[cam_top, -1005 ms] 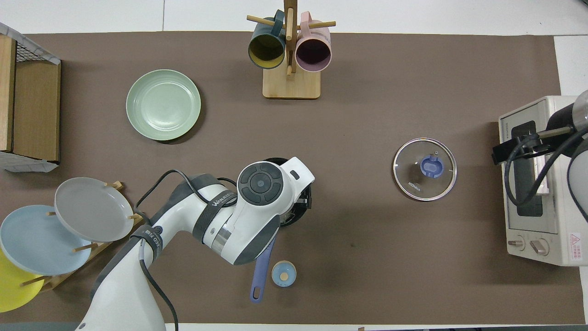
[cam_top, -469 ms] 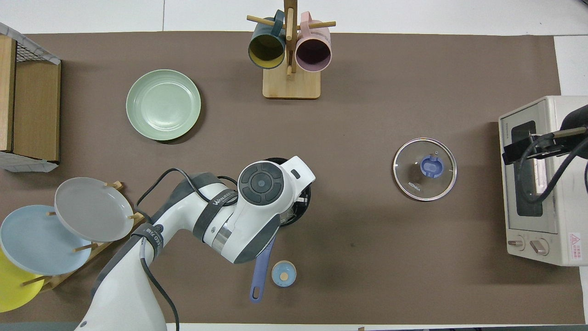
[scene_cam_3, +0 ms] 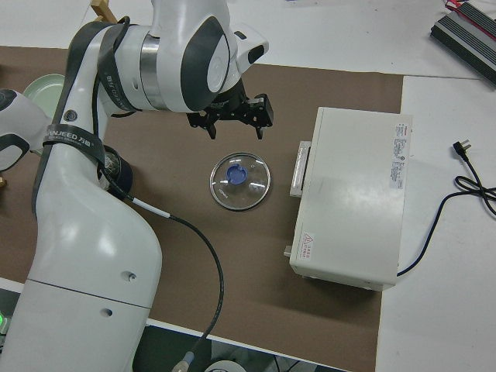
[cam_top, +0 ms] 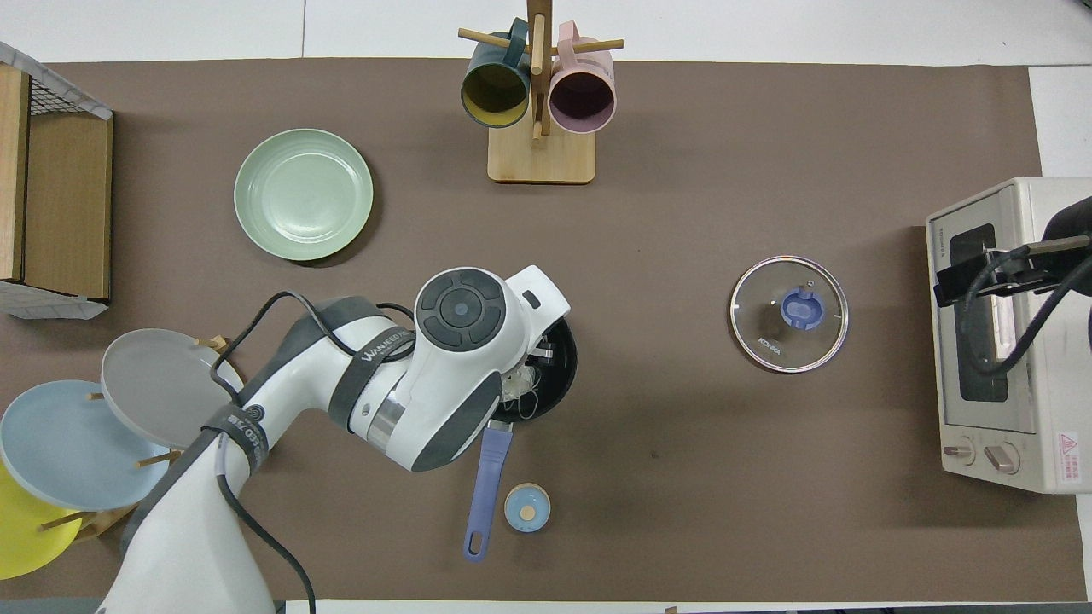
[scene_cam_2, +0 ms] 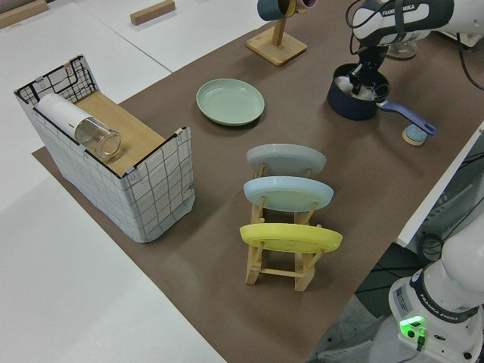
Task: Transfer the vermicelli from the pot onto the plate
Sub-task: 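Carry the vermicelli with the left gripper over the green plate, then lower the vermicelli onto the green plate and open the left gripper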
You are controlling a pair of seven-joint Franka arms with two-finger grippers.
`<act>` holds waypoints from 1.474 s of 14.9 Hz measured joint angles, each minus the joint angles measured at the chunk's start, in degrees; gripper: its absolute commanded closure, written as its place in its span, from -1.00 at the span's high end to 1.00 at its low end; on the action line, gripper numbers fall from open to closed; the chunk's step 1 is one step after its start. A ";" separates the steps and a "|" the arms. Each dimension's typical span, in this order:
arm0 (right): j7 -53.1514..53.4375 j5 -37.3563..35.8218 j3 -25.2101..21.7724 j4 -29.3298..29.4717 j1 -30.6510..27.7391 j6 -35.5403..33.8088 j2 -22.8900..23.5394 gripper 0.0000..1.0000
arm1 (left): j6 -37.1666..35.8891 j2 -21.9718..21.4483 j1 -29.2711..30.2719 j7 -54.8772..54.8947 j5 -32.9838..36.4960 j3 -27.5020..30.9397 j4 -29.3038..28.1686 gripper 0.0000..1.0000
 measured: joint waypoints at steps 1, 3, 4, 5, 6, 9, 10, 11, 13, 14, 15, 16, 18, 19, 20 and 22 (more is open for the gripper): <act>0.08 0.00 0.00 0.04 -0.01 0.00 -0.01 1.00 | -3.41 -0.93 0.67 0.25 0.00 0.01 1.81 -1.00; 0.17 0.00 0.00 0.16 -0.03 0.00 -0.02 1.00 | -10.00 -2.72 2.20 0.68 -0.06 0.01 5.41 -1.00; 0.19 0.00 0.00 0.20 -0.03 0.00 -0.02 1.00 | -13.16 -3.39 3.16 0.91 -0.33 0.04 7.56 -1.00; 0.19 0.00 0.00 0.21 -0.03 0.00 -0.02 1.00 | -16.48 -3.85 4.31 1.47 -0.85 0.09 10.21 -1.00; 0.19 0.00 0.00 0.21 -0.03 0.00 -0.02 1.00 | -19.68 -4.05 5.73 2.41 -1.29 0.17 13.09 -1.00; 0.19 0.00 -0.01 0.24 -0.11 -0.01 -0.02 1.00 | -25.00 -4.03 12.60 6.28 -1.81 0.40 19.52 -1.00; 0.19 0.00 -0.02 0.26 -0.17 -0.01 -0.04 1.00 | -24.70 -3.49 17.19 9.10 -2.44 0.61 20.14 -1.00; 0.19 0.00 -0.02 0.29 -0.17 -0.01 -0.12 1.00 | -23.51 -2.97 19.57 10.62 -3.02 0.64 20.17 -1.00; 0.19 0.00 -0.02 0.31 -0.17 -0.01 -0.34 1.00 | -20.20 -1.59 23.99 14.04 -3.76 0.71 20.15 -1.00; 0.19 0.00 -0.02 0.31 -0.17 -0.01 -0.42 1.00 | -18.58 -0.48 25.63 15.46 -3.90 0.74 20.08 -1.00; 0.19 0.00 -0.02 0.32 -0.17 -0.01 -0.47 1.00 | -16.68 1.00 26.80 16.43 -3.92 0.75 20.00 -1.00; 0.19 0.00 -0.02 0.32 -0.17 -0.01 -0.50 1.00 | -14.73 2.78 27.77 17.47 -3.93 0.72 19.95 -1.00; 0.19 0.00 -0.02 0.33 -0.17 -0.01 -0.50 1.00 | -11.29 6.44 29.00 19.87 -3.92 0.72 19.95 -1.00; 0.19 0.00 -0.02 0.33 -0.17 -0.01 -0.50 1.00 | -9.42 8.16 29.31 20.45 -3.92 0.71 19.96 -1.00; 0.19 0.00 -0.02 0.33 -0.17 -0.01 -0.50 1.00 | -7.43 9.94 29.46 20.91 -3.85 0.73 19.98 -1.00; 0.19 0.02 -0.02 0.33 -0.17 -0.01 -0.50 1.00 | -4.05 12.92 29.47 21.72 -2.14 0.66 20.00 -1.00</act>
